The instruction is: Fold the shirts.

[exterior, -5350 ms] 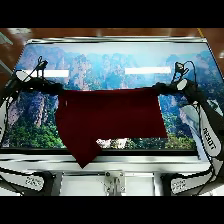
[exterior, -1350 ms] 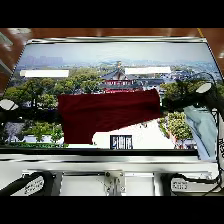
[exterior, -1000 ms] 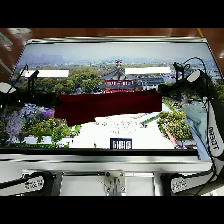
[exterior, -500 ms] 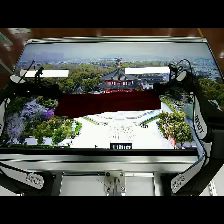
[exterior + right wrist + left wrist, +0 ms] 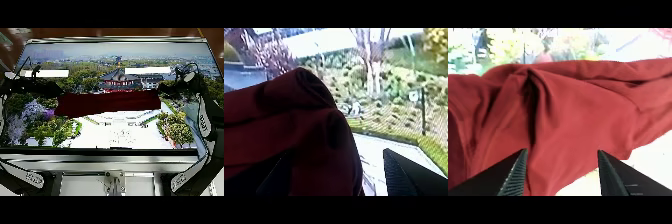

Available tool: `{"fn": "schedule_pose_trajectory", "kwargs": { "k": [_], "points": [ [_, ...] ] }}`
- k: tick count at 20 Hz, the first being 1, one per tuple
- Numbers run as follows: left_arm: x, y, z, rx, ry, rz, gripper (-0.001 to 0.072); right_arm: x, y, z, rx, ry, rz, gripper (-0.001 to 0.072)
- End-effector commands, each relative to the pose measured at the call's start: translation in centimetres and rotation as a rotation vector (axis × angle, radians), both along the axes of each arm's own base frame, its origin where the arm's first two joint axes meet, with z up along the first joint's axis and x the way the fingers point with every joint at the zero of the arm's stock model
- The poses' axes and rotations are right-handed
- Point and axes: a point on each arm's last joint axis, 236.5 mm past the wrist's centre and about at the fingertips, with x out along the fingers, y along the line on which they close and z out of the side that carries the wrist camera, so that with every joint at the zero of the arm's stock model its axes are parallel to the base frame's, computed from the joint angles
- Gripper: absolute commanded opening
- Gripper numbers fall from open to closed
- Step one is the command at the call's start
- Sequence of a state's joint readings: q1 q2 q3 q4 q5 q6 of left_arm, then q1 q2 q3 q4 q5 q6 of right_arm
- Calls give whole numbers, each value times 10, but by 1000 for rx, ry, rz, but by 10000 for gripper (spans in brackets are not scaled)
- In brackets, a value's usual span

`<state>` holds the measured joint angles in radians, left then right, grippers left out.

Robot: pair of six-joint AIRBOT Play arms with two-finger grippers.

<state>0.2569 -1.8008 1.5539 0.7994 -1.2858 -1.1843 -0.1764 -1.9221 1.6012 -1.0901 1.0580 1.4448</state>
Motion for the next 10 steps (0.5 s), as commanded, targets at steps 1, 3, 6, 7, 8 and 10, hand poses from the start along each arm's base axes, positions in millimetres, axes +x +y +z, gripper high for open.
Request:
{"fn": "schedule_pose_trajectory", "kwargs": {
  "k": [1, 3, 6, 7, 8, 10],
  "points": [
    [0, -3, 21, -30, -15, -35, 518, -13, 14, -8, 178, 94, -50, 685],
    [2, -8, 27, -60, -27, -30, 518, -15, 40, -18, 282, 125, -39, 685],
    [2, -14, 35, -99, -33, -32, 516, -5, 70, -17, 384, 100, -33, 498],
    [2, -16, 39, -108, -38, -35, 508, -1, 72, -12, 400, 81, -35, 269],
    [2, -20, 44, -116, -46, -37, 421, 2, 76, -3, 425, 56, -26, 93],
    [4, -38, 61, -163, -84, -59, 105, 6, 82, 31, 475, -20, 26, 65]
  ]
}}
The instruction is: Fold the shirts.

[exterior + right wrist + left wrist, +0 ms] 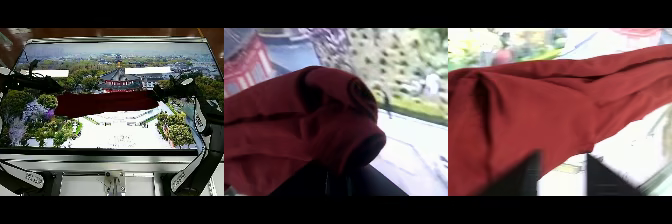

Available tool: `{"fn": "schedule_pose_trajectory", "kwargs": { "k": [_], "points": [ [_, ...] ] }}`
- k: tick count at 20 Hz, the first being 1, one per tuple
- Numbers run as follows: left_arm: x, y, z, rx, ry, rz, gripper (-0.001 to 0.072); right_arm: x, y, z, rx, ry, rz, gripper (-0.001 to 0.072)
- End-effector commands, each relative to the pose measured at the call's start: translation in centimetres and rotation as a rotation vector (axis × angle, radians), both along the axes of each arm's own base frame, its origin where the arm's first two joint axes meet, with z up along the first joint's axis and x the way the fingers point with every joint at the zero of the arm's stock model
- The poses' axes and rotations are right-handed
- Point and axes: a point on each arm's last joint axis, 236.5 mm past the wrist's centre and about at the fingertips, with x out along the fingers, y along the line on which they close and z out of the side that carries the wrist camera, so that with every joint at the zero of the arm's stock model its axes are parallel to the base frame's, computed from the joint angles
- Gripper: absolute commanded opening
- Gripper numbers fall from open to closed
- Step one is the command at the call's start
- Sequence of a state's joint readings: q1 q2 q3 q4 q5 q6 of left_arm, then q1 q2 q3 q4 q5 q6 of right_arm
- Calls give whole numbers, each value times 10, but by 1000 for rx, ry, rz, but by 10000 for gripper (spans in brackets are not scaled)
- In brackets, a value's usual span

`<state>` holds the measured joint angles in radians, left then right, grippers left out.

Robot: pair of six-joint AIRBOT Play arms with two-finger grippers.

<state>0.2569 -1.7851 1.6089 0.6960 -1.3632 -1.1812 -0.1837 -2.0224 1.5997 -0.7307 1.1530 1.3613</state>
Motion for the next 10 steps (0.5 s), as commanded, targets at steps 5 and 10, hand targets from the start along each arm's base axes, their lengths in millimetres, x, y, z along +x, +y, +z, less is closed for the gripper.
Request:
{"fn": "schedule_pose_trajectory", "kwargs": {
  "k": [5, 10],
  "points": [
    [-8, -130, 30, -100, -106, -174, 39, -14, 30, 159, 125, -240, 109, 64],
    [-39, -250, -24, -61, -63, -163, 40, -61, 27, 241, 25, -283, 127, 64]
  ]
}}
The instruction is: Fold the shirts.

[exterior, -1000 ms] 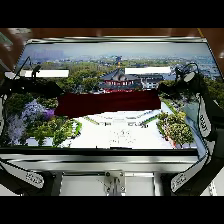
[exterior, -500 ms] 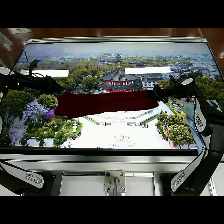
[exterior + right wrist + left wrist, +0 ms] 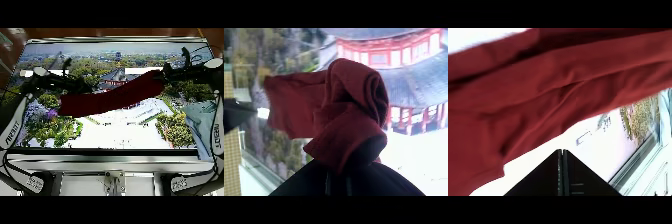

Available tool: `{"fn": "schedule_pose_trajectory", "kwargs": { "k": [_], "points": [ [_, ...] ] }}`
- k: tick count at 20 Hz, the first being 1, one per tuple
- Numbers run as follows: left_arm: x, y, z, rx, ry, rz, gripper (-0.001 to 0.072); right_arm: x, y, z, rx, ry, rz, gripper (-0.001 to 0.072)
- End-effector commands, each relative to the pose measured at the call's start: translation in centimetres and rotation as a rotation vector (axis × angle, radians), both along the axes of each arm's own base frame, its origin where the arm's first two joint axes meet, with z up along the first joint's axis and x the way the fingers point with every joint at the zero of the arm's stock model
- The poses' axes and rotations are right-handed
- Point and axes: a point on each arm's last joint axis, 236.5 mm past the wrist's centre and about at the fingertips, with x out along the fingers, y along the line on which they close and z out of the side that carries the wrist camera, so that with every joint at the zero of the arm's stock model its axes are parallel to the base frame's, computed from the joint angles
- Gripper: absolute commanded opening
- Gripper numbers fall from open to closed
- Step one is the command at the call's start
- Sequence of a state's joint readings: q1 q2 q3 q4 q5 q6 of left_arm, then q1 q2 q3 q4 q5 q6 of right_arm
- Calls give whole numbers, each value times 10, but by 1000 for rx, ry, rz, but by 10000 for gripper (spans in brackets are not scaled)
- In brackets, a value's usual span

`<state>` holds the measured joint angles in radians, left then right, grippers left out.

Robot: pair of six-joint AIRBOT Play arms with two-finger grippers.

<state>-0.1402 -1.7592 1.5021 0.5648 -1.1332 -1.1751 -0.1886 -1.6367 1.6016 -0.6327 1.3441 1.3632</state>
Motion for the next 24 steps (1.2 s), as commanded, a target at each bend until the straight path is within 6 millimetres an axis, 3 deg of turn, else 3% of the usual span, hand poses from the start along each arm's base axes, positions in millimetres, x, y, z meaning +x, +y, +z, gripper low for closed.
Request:
{"fn": "schedule_pose_trajectory", "kwargs": {
  "k": [1, 4, 7, 9, 13, 16, 18, 20, 22, 24],
  "points": [
    [-23, -71, -32, 29, 9, 25, 40, -41, -3, 41, -76, 12, 18, 64],
    [-35, -116, -38, -7, 8, 58, 41, -70, 2, 55, -84, 50, 72, 64],
    [-41, -156, -39, -80, 34, 113, 41, -78, 3, 66, -88, 48, 64, 64],
    [-60, -180, -54, -119, 118, 104, 41, -82, 3, 72, -88, 44, 58, 64],
    [-77, -214, -83, -176, 250, 138, 40, -87, 5, 80, -85, 35, 57, 64],
    [-70, -220, -79, -200, 225, 131, 40, -87, 4, 81, -89, 34, 48, 64],
    [-43, -200, -47, -195, 91, 149, 38, -82, 10, 76, -130, 16, 47, 64],
    [-7, -148, -3, -127, -83, 168, 37, -70, 41, 79, -143, -60, 65, 64],
    [25, -61, 41, 10, -216, 228, 37, -58, 87, 87, -132, -162, 91, 64],
    [43, 57, 88, 194, -325, 348, 37, -54, 136, 88, -109, -222, 128, 64]
  ]
}}
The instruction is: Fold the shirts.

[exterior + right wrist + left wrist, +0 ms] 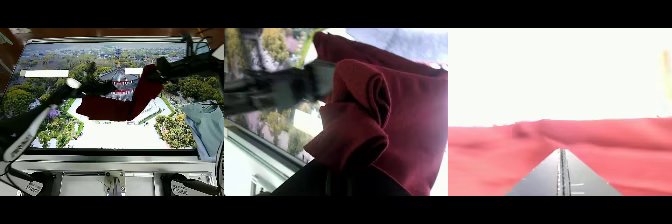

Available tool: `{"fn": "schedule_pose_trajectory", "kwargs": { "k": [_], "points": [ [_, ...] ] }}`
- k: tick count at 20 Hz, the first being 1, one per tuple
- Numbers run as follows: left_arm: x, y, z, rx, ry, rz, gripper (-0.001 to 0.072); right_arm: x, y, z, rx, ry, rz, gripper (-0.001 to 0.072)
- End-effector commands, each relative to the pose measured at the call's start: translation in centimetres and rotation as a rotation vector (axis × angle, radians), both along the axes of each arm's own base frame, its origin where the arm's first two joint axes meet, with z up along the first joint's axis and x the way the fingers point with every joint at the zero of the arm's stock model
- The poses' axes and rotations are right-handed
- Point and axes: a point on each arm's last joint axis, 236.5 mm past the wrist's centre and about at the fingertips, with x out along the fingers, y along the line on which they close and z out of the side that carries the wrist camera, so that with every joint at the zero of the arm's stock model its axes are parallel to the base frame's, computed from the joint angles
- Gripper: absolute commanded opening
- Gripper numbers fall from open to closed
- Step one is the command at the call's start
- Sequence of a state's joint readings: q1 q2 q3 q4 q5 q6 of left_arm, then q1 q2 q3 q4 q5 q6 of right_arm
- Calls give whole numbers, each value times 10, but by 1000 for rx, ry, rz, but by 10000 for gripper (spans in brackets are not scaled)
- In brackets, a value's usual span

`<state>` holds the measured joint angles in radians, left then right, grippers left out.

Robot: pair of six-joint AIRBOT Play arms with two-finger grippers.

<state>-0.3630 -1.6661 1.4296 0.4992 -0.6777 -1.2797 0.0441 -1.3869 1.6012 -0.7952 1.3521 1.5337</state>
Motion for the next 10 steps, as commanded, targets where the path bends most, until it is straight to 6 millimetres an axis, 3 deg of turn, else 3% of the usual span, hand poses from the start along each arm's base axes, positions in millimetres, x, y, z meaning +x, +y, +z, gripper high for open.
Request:
{"fn": "schedule_pose_trajectory", "kwargs": {
  "k": [1, 3, 5, 7, 10],
  "points": [
    [21, 186, 69, 332, -154, 221, 37, 13, 77, 1, 27, -122, 44, 64],
    [5, 278, 121, 414, -213, 377, 38, 13, 120, -18, 37, -124, 81, 64],
    [-21, 338, 172, 432, -280, 517, 38, 17, 155, -46, 44, -102, 89, 64],
    [-49, 374, 216, 447, -361, 626, 39, 21, 183, -80, 49, -56, 74, 64],
    [-84, 385, 262, 462, -460, 697, 39, 29, 223, -129, 88, 3, 28, 64]
  ]
}}
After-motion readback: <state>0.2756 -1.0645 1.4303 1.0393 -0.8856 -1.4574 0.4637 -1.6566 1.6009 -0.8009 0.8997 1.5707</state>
